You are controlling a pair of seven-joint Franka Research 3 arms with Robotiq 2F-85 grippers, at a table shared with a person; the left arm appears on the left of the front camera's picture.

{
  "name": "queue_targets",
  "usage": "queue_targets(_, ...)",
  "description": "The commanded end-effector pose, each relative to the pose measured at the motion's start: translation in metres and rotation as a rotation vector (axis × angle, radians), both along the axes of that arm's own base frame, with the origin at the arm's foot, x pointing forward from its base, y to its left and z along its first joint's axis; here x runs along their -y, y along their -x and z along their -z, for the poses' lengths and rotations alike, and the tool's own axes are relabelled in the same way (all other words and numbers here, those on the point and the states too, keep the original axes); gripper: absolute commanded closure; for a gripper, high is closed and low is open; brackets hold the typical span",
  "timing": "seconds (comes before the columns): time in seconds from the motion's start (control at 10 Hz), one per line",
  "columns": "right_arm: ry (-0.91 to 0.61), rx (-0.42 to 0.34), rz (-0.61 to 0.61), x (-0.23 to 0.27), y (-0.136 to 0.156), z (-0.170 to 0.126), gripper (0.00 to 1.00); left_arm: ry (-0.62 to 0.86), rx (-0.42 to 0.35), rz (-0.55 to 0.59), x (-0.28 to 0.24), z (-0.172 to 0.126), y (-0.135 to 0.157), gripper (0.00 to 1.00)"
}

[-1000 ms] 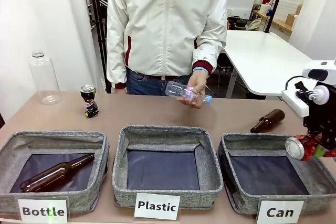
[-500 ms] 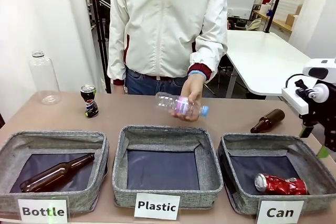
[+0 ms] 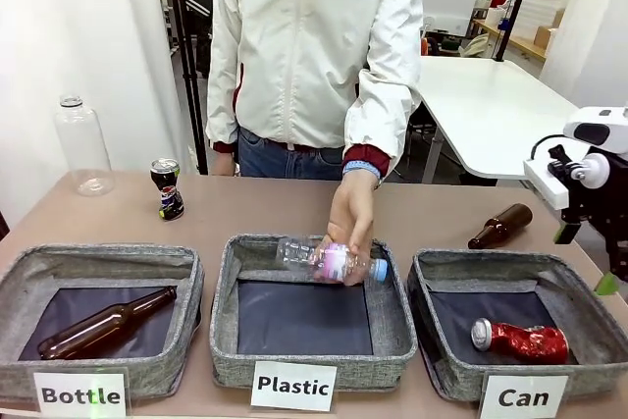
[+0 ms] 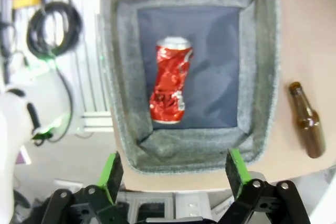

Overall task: Sort the can waste into the basket.
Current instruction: Pick up the can waste from the table and place it in the right Fabric basket.

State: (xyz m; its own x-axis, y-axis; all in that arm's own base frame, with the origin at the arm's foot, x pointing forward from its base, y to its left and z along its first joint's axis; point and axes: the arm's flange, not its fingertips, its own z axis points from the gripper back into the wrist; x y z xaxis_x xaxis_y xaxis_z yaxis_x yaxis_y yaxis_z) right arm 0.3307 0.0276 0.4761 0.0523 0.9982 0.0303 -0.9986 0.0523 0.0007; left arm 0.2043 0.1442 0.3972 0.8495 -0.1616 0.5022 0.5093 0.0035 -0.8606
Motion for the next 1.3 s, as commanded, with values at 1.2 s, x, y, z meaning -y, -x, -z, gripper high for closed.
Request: queue_targets(1.2,-1.055,-0.633,1.03,0.114,-0.113,0.005,0.0,0.002,0.018,0.014,-0.002,0.0,0.003,0.0)
